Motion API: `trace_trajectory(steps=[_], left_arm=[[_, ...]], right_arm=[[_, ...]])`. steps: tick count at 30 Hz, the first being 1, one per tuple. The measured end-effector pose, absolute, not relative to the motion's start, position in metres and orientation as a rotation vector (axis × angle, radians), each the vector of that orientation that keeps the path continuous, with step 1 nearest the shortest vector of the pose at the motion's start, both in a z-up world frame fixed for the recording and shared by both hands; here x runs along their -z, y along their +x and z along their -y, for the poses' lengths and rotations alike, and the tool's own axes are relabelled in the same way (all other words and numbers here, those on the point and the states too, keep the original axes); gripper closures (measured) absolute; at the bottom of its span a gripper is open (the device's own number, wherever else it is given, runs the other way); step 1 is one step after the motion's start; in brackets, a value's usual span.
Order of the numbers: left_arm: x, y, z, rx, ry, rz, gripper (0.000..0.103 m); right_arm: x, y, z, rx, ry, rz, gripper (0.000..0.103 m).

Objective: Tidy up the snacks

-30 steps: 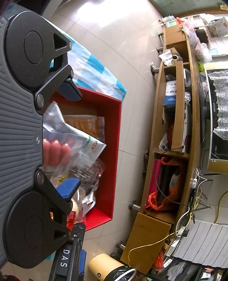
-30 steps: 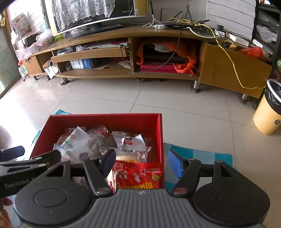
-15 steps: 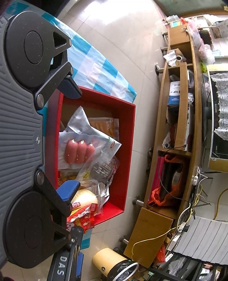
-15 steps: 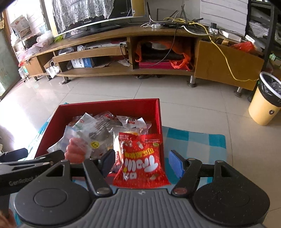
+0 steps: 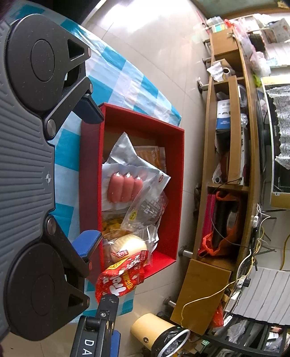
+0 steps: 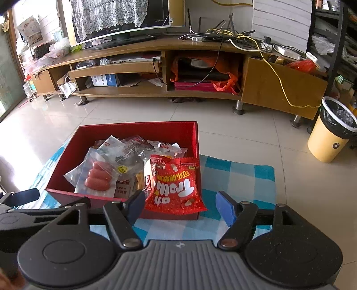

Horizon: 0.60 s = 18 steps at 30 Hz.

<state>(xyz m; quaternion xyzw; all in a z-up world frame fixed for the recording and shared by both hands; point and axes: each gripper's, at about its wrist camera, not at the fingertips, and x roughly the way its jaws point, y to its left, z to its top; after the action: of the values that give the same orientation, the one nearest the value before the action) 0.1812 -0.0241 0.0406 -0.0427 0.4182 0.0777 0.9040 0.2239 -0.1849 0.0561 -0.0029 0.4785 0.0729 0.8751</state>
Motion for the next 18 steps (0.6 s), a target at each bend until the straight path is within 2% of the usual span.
trace_trajectory(steps=[18], left_arm=[[-0.042,0.160,0.025,-0.154,-0.097,-0.867,0.000]], right_arm=[[-0.053,0.198,0.184,-0.153,-0.004,-1.016,0.031]])
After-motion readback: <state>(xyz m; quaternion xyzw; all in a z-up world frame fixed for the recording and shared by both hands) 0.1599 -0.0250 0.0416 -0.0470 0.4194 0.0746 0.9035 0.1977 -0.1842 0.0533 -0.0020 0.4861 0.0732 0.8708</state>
